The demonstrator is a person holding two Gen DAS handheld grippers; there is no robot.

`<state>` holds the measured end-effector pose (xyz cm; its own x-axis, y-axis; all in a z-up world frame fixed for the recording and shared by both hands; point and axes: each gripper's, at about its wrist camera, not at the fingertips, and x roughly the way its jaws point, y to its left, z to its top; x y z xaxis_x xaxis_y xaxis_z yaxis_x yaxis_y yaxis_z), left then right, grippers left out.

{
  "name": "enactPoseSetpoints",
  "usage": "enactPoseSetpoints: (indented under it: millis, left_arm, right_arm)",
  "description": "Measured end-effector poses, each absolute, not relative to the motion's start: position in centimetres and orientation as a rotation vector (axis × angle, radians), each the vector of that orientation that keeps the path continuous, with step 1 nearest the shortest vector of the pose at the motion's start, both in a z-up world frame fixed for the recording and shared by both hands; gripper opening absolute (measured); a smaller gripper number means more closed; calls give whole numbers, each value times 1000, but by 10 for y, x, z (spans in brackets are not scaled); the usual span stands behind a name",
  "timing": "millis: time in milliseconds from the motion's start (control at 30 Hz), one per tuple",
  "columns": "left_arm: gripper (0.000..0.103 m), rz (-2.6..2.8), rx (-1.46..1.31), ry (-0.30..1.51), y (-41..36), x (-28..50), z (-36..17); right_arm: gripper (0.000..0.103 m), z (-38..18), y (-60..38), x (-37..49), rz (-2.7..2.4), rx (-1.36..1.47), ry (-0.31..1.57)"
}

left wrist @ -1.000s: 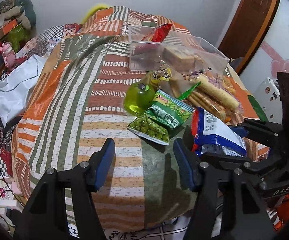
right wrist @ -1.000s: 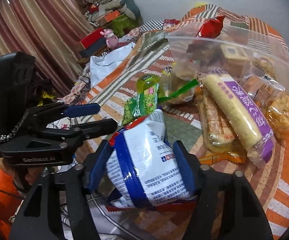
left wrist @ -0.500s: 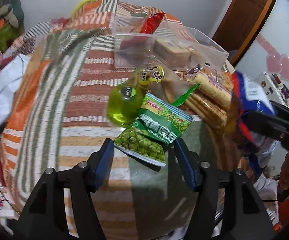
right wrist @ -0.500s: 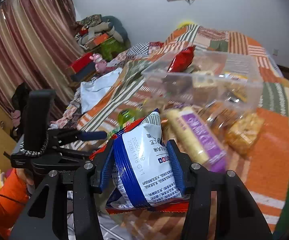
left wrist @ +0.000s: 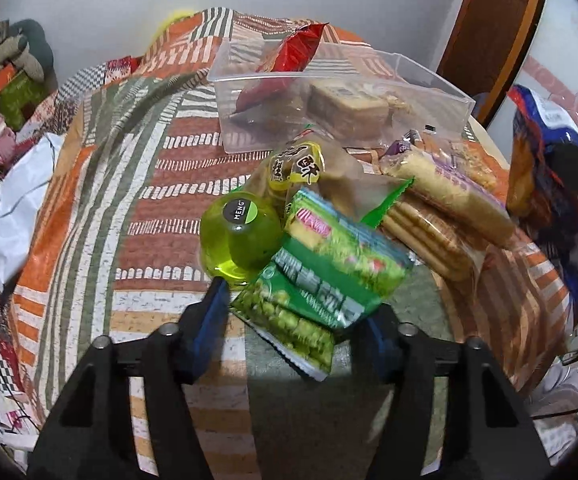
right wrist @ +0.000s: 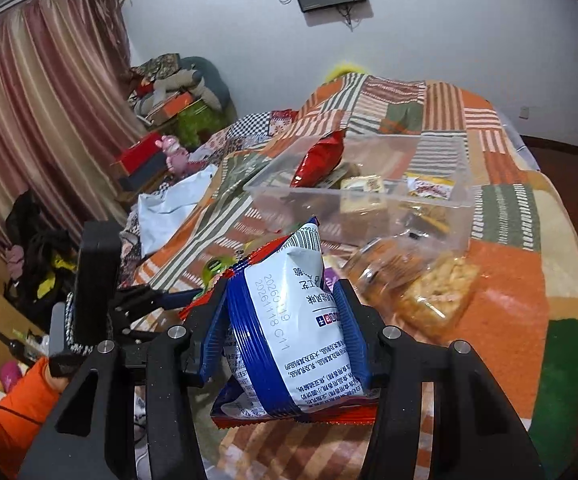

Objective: Organize snacks
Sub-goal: 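Drop green pea bag into clear box with left tool while right tool drops blue bag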

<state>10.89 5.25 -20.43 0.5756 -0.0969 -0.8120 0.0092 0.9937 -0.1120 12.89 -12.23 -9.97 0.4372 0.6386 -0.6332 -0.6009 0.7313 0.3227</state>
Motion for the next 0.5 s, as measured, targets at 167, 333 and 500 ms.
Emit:
enactPoseSetpoints:
  millis: [167, 333, 500]
  left_arm:
    - [54, -46, -69, 875, 53, 96, -187]
    - [54, 16, -67, 800, 57, 92, -162]
    - [54, -6, -89, 740, 60, 102, -134]
  right_arm:
    - [48, -97, -127, 132, 755, 47, 800]
    - [48, -93, -132, 136, 738, 63, 785]
    - [48, -83, -137, 143, 716, 60, 751]
